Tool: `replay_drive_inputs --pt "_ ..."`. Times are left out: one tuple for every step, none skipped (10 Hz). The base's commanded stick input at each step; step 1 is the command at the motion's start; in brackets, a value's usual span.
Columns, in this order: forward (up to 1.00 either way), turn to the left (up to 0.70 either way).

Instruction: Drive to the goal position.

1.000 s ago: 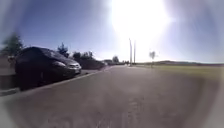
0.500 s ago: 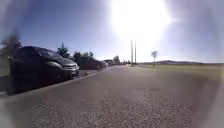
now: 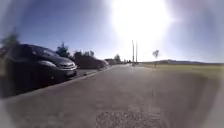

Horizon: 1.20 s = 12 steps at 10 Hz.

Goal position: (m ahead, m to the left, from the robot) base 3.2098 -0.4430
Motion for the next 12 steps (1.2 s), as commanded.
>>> replay_drive_inputs --pt "1.0 0.0" --pt "1.0 0.0" --pt "1.0 0.0" --pt "1.0 0.0" --pt "1.0 -0.04" --pt "1.0 -0.2" --pt "1.0 -0.37" --pt "1.0 -0.26" --pt "1.0 -0.08" --pt "1.0 0.0" --pt "1.0 0.0" --pt "1.0 0.0"
